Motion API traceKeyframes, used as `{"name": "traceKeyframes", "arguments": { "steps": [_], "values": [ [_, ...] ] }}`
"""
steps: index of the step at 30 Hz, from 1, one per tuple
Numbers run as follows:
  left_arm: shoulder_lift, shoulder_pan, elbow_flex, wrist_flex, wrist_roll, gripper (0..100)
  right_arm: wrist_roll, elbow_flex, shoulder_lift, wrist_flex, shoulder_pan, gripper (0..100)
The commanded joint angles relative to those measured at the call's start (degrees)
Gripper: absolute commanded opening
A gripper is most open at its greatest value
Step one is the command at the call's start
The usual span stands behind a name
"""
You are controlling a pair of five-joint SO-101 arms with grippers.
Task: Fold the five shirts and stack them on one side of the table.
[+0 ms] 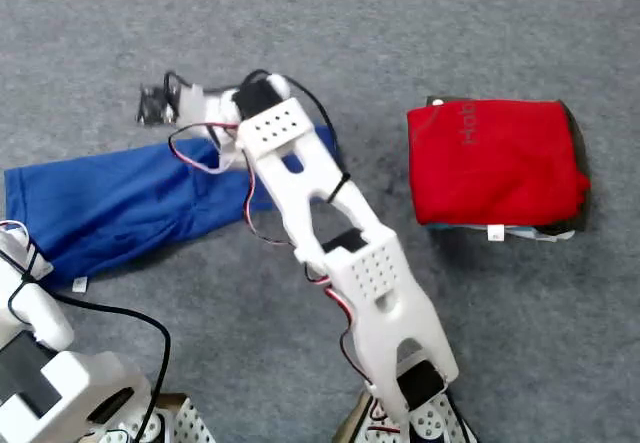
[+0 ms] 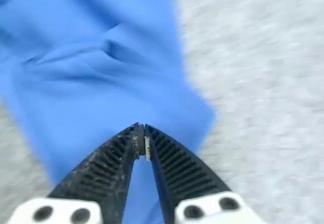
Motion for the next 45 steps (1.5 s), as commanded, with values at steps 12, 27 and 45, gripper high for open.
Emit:
{"name": "traceKeyframes", "arguments": {
  "steps": [12, 27, 45],
  "values": [
    [-0.40, 0.18, -2.55, 0.09, 0.53, 2, -1.85, -32.66, 8.57, 20.92, 2.33, 0.4],
    [5.76, 0.18, -48.18, 36.40, -2.02, 12, -6.77, 7.60, -17.45, 20.48, 9.89, 0.4],
    [67.38, 1.05, -120.00, 65.67, -11.52, 22, -7.21, 14.20, -22.46, 20.66, 9.36, 0.4]
  ]
}}
